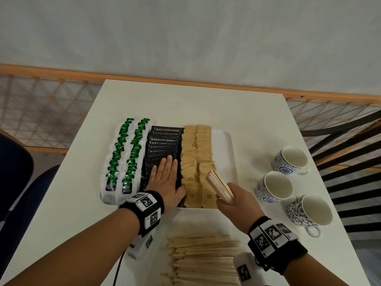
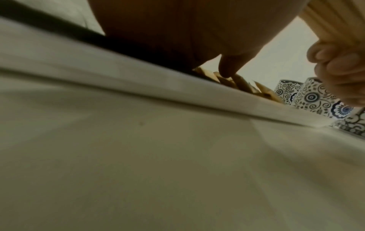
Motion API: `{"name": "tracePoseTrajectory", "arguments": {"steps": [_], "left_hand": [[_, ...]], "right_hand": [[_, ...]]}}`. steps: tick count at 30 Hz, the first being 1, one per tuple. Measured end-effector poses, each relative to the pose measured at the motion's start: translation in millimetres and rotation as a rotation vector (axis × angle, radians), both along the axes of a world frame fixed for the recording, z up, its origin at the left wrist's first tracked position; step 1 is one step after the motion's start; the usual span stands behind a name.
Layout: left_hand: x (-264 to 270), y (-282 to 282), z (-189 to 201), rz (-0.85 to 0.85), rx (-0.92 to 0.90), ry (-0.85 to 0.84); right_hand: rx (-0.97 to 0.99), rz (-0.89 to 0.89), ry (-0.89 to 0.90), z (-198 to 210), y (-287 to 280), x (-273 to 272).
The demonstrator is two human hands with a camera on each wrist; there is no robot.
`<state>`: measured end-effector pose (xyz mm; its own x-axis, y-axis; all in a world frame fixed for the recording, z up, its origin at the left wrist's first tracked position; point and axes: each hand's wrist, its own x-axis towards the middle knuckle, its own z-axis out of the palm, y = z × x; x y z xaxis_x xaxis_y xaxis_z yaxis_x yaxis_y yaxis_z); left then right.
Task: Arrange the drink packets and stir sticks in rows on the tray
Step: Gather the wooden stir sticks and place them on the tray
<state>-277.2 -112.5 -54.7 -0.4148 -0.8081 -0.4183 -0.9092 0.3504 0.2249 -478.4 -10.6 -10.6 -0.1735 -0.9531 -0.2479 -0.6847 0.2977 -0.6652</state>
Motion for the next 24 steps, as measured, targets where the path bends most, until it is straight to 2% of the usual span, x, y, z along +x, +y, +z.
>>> {"name": "tracePoseTrajectory", "arguments": {"steps": [7,11,14,24], "left_hand": [[6,-4,2,-0.073,0.025,-0.036],[4,-8,15,-0.04,0.081,-0.023],[3,-20,23,0.007,0.053,-0.001],[-6,-44,20,0.033,0.116,-0.039]], "right_hand": [[-0.002,-0.046,-0.021,-1,-2,-5],[0.008,-0.046,-0.02,-2,-5,-5],[0.002,-0.053,-0.029,-2,-7,-5],[0.006,-0.056,-0.061,-8,-7,-11]]}}
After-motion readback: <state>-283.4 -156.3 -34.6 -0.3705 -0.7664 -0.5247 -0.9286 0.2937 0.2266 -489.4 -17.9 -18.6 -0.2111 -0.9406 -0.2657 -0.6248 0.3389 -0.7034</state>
